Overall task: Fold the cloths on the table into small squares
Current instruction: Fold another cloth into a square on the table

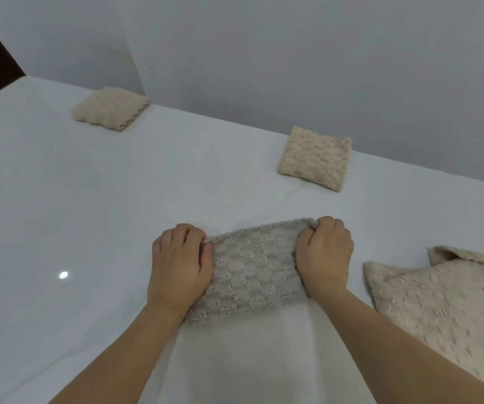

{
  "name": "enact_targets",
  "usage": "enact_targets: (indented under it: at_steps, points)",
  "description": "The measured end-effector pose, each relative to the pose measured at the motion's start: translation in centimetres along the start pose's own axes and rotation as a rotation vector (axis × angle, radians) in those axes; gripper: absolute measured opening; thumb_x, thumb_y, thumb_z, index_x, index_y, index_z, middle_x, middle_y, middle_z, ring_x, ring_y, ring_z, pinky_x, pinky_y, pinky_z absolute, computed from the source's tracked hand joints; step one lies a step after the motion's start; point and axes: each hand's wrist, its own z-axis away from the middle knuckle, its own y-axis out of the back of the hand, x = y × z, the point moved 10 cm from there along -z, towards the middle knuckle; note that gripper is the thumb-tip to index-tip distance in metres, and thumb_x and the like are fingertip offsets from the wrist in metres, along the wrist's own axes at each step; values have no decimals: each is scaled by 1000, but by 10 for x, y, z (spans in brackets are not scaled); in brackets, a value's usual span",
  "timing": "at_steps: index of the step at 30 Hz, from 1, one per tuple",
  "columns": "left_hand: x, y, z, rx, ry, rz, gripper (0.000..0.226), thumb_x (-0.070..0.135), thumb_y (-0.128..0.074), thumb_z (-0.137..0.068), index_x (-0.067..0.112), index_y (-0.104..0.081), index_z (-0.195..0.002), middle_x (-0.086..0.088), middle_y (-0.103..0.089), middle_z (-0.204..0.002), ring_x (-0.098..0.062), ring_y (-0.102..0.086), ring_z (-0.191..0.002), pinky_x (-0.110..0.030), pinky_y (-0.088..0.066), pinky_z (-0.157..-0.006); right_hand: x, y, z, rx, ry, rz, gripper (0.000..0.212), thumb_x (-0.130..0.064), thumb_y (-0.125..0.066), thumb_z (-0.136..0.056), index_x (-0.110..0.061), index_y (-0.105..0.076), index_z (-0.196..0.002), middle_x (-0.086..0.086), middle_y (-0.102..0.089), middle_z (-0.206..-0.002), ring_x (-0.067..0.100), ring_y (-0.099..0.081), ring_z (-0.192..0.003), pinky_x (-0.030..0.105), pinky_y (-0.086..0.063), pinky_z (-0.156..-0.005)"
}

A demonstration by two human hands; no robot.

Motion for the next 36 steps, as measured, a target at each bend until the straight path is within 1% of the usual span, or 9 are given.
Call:
enact_targets:
  at_steps: [3,7,10,13,20,24,29,32,36]
  points:
    - [2,5,2,27,-6,-17,17,28,-46,-93,18,-59,-89,3,-54,-98,-22,-45,-89,-36,-34,-86,3,0,-2,-7,-16,-34,16,-20,-36,-84,-10,-48,-81,8,-48,-79,24,-40,-72,38,-34,-68]
    - [3,3,0,5,-12,-27,28,32,-39,-97,17,-59,-86,1,-55,-93,-22,-42,-83,-36,-33,-76,0,4,-2,18,-13,-18,25,-23,-33,-84,-8,-51,-76,10,-47,-80,21,-33,-72,36,-31,-68]
    - [0,0,0,-3,-5,-4,27,30,-43,-97,14,-62,-86,-1,-56,-101,-23,-47,-91,-37,-37,-82,2,7,-2,41,-60,54,32,-24,-40,-91,-5,-57,-72,13,-52,-85,20,-31,-75,38,-32,-70]
    - [1,-1,0,-4,-10,16,26,30,-46,-97,14,-64,-88,-1,-58,-105,-24,-51,-95,-38,-38,-86,5,6,-3,49,-82,123,30,-21,-46,-95,-3,-59,-75,14,-53,-88,26,-40,-75,38,-32,-69]
    - [-1,-4,-2,-48,38,-61,29,35,-43,-96,17,-61,-82,0,-52,-90,-22,-42,-80,-38,-37,-73,6,3,-3,32,-98,154,16,-21,-49,-94,-9,-58,-98,11,-57,-87,32,-50,-79,41,-36,-72]
    - [-4,-5,-3,-66,66,-74,35,38,-39,-97,17,-59,-77,1,-51,-86,-23,-42,-80,-39,-37,-74,6,-1,-3,2,-87,163,16,-21,-47,-92,-8,-56,-92,11,-57,-87,32,-48,-80,41,-35,-74]
    - [-4,-1,-3,-12,60,-1,34,33,-44,-94,20,-48,-63,3,-47,-77,-21,-40,-77,-38,-35,-74,3,0,-4,-11,-34,8,11,-14,-45,-95,-7,-54,-92,10,-55,-88,29,-46,-82,39,-31,-77]
    - [-3,-2,-4,0,27,23,34,29,-47,-92,17,-48,-59,2,-48,-76,-23,-42,-73,-38,-36,-70,-1,2,-6,-32,-17,-107,11,-15,-40,-98,-13,-49,-91,4,-52,-82,27,-44,-78,35,-27,-75]
    - [2,-8,0,-139,-16,43,35,35,-35,-85,18,-54,-60,5,-47,-76,-20,-44,-72,-38,-38,-72,-2,3,-3,-114,-3,-239,10,-13,-40,-97,-22,-44,-94,-2,-51,-80,23,-46,-77,36,-32,-77]
